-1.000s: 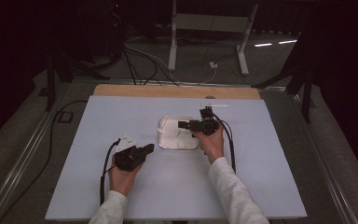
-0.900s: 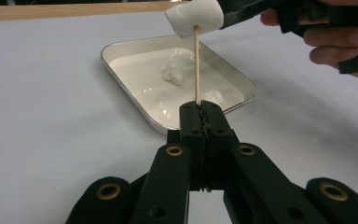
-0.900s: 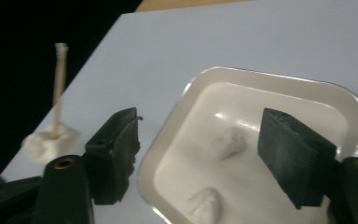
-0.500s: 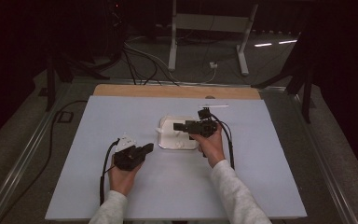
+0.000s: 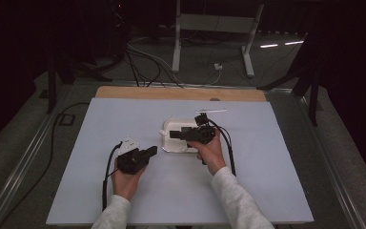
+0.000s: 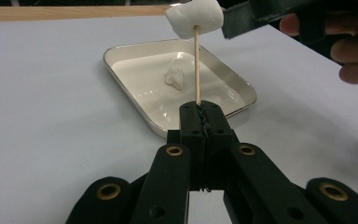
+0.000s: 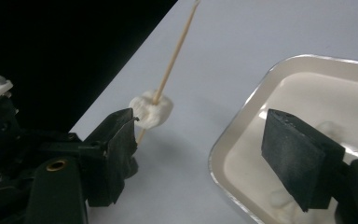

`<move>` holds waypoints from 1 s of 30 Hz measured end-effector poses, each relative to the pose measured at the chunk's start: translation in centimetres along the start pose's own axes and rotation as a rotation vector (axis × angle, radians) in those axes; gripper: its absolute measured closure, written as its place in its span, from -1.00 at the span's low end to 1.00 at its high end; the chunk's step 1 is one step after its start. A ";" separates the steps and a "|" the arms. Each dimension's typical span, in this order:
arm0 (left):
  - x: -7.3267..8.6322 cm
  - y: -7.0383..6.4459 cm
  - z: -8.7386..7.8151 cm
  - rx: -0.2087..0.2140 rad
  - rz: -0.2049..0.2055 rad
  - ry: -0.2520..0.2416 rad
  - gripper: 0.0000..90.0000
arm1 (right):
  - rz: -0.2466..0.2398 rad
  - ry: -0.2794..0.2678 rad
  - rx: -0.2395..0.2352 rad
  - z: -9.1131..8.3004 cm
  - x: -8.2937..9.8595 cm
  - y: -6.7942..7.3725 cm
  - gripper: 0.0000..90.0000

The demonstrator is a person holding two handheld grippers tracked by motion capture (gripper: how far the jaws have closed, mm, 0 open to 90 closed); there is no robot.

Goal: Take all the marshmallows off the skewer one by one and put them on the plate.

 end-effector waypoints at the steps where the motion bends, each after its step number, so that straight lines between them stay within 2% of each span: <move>1: 0.0 0.0 0.0 0.000 -0.002 -0.001 1.00 | 0.000 0.002 -0.005 0.1 0.1 0.1 -0.45; 8: -0.1 -0.1 0.0 0.006 -0.009 -0.009 1.00 | -0.009 0.034 -0.055 1.1 0.5 1.0 -0.57; 12: -0.1 -0.1 0.0 0.010 -0.014 -0.017 1.00 | -0.013 0.055 -0.086 1.6 0.8 1.4 -0.57; 16: -0.2 -0.3 0.0 0.017 -0.011 -0.022 1.00 | 0.008 0.067 -0.109 2.1 1.0 1.5 -0.29; 19: -0.2 -0.4 0.0 0.023 -0.008 -0.027 1.00 | 0.028 0.057 -0.130 2.4 1.1 1.5 -0.06; 24: -0.2 -0.5 0.0 0.032 -0.001 -0.035 1.00 | 0.087 0.048 -0.148 2.8 1.1 1.2 0.24; 25: -0.2 -0.5 0.0 0.034 -0.001 -0.038 1.00 | 0.100 0.051 -0.155 2.8 1.1 1.1 0.37; 28: -0.2 -0.6 0.1 0.039 0.000 -0.035 1.00 | 0.108 0.029 -0.157 2.7 1.0 1.1 0.61; 30: -0.2 -0.7 0.1 0.042 0.000 -0.040 1.00 | 0.104 0.016 -0.154 2.5 0.9 1.1 0.69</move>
Point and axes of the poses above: each handheld gripper's, and its own axes: z roughly forward along the jaws, x roughly out of its underside, y roughly to its left, the point moved 1 cm from there along z, roughly forward along the jaws, and after that the axes turned 2 degrees about -y, right-handed, at the moved point
